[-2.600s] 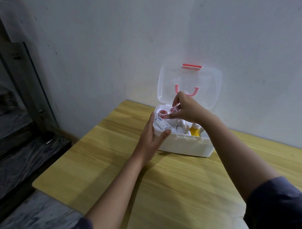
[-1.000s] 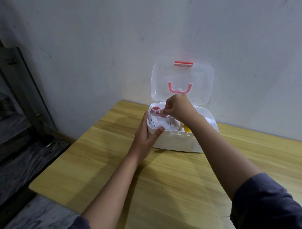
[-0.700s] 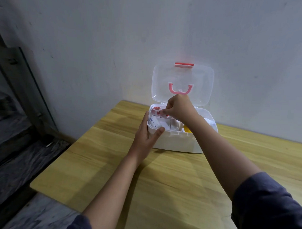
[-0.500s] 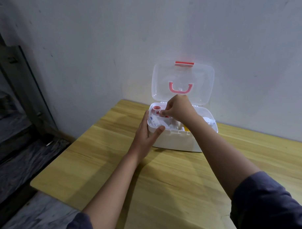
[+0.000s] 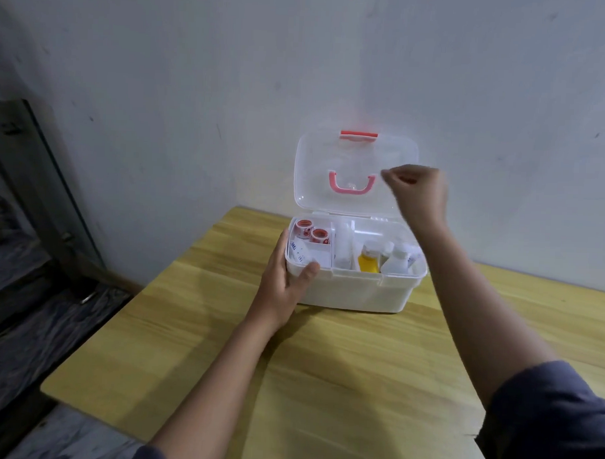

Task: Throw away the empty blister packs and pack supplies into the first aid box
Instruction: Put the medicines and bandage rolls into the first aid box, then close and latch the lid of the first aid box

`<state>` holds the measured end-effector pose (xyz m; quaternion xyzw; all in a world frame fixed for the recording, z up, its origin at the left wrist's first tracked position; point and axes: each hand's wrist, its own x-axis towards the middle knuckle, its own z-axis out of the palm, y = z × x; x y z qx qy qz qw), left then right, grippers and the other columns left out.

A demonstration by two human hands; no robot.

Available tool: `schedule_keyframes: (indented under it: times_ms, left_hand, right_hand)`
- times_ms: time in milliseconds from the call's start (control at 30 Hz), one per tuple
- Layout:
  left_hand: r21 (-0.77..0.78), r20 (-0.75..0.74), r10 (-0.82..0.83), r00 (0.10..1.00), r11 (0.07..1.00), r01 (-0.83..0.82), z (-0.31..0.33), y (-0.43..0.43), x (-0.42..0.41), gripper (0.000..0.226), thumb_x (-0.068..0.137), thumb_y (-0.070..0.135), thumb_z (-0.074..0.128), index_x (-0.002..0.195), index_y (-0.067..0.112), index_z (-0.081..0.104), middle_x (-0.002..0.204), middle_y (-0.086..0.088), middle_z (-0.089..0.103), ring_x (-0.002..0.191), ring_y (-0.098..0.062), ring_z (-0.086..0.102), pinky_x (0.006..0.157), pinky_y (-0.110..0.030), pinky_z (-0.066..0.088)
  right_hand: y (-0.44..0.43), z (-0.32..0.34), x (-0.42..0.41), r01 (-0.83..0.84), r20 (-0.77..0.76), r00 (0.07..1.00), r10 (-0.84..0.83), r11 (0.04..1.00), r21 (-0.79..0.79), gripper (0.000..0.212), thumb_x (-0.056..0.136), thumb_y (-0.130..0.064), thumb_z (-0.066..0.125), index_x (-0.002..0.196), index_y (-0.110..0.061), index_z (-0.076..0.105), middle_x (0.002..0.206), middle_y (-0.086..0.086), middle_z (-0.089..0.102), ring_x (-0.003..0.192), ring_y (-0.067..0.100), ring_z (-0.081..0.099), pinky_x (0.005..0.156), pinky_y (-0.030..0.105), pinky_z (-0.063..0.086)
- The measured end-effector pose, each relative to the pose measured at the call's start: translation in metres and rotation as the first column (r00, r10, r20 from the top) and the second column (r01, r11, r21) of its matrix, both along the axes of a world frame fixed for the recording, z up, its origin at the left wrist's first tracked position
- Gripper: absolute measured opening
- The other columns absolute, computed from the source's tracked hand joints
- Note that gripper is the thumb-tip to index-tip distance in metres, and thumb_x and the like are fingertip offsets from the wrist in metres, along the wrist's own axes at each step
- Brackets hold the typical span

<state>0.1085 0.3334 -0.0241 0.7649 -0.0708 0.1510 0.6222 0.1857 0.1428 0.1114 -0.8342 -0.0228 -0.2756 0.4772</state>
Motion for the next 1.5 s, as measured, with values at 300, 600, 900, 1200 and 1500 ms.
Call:
schedule_keyframes:
  times_ms: [300, 600, 900, 1200, 1500]
  left_hand:
    - [-0.016, 0.054, 0.059, 0.997, 0.998, -0.059, -0.006, -0.003, 0.006, 0.086, 0.078, 0.059, 0.058, 0.150, 0.024, 0.027, 0.148, 0.007, 0.045, 0.136, -0.002, 0.042, 0.112, -0.029, 0.038]
    - [-0.017, 0.038, 0.084, 0.996, 0.996, -0.083, -0.008, -0.004, 0.006, 0.091, 0.075, 0.065, 0.060, 0.150, 0.025, 0.029, 0.147, 0.004, 0.047, 0.135, -0.008, 0.045, 0.111, -0.039, 0.041]
    - [-0.129, -0.021, 0.063, 0.998, 0.990, -0.065, -0.001, -0.001, 0.002, 0.092, 0.064, 0.058, 0.071, 0.145, 0.028, 0.038, 0.142, 0.009, 0.052, 0.131, -0.007, 0.049, 0.111, -0.037, 0.041]
    - [-0.147, -0.067, 0.041, 0.997, 0.988, -0.050, 0.006, -0.002, -0.003, 0.096, 0.059, 0.056, 0.076, 0.145, 0.031, 0.041, 0.138, 0.014, 0.055, 0.131, -0.006, 0.049, 0.112, -0.035, 0.040]
    - [-0.163, -0.051, 0.019, 0.999, 0.986, -0.027, 0.010, -0.008, -0.008, 0.088, 0.064, 0.052, 0.076, 0.142, 0.023, 0.046, 0.136, 0.007, 0.060, 0.128, -0.008, 0.053, 0.112, -0.039, 0.040]
  right_hand:
    - [-0.044, -0.032, 0.046, 0.080, -0.171, 0.985, -0.024, 0.940, 0.332, 0.036, 0.088, -0.033, 0.054, 0.118, -0.014, 0.060, 0.108, 0.009, 0.066, 0.100, 0.025, 0.063, 0.091, 0.042, 0.052]
    - [-0.044, -0.039, 0.051, -0.039, -0.101, 0.989, 0.111, 0.843, 0.537, 0.009, 0.086, -0.022, 0.063, 0.089, -0.015, 0.068, 0.081, 0.006, 0.066, 0.080, 0.020, 0.064, 0.075, 0.031, 0.056]
    - [-0.072, -0.051, -0.003, -0.274, 0.045, 0.958, 0.283, 0.859, 0.432, 0.015, 0.083, -0.007, 0.066, 0.083, -0.021, 0.071, 0.066, -0.012, 0.073, 0.070, 0.002, 0.065, 0.076, 0.017, 0.056]
    - [-0.090, -0.079, -0.045, -0.478, 0.001, 0.866, 0.501, 0.827, 0.297, 0.032, 0.091, -0.007, 0.054, 0.123, -0.006, 0.059, 0.124, -0.004, 0.064, 0.122, 0.009, 0.055, 0.103, 0.026, 0.045]
    - [-0.096, -0.086, -0.060, -0.484, -0.077, 0.845, 0.529, 0.818, 0.312, 0.038, 0.090, -0.028, 0.056, 0.123, -0.010, 0.059, 0.138, 0.004, 0.054, 0.130, 0.007, 0.046, 0.114, 0.040, 0.033]
